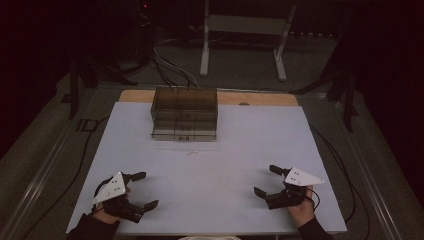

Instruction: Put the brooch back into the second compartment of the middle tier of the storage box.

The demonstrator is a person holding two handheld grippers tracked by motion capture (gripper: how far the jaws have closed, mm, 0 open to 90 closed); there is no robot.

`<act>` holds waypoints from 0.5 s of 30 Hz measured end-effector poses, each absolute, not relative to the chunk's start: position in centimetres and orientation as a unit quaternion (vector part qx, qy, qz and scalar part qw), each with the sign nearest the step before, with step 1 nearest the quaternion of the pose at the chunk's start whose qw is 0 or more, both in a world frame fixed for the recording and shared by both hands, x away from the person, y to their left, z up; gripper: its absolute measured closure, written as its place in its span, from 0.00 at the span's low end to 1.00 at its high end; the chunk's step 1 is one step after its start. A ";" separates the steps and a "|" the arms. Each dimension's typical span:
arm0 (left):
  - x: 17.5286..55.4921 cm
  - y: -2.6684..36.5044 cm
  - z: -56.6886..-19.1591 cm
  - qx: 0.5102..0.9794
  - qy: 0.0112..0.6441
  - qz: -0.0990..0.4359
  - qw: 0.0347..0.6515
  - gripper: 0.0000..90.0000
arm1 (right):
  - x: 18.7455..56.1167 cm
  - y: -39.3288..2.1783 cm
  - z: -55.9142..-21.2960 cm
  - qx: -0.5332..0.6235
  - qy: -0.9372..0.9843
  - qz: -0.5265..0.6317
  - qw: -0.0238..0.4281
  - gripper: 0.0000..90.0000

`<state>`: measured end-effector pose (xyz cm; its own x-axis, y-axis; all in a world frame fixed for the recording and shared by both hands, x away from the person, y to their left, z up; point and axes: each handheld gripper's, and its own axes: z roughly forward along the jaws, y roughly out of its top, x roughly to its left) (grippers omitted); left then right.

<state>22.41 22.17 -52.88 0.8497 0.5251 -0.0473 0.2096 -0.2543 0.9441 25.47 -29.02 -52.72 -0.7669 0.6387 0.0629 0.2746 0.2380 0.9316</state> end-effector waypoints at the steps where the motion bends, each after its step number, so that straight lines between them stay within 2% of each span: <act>1: 22.4 22.1 -52.9 0.779 0.238 0.139 0.563 0.01 | 25.5 -29.1 -52.7 0.299 0.767 0.542 0.168 0.00; 15: 22.5 21.9 -53.0 0.782 0.239 0.137 0.559 0.01 | 25.4 -28.5 -53.1 0.288 0.780 0.527 0.176 0.00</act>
<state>22.52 21.91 -52.95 0.8486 0.5265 -0.0524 0.2196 -0.2604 0.9402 25.41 -28.52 -53.10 -0.7719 0.6350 0.0293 0.2635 0.2777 0.9238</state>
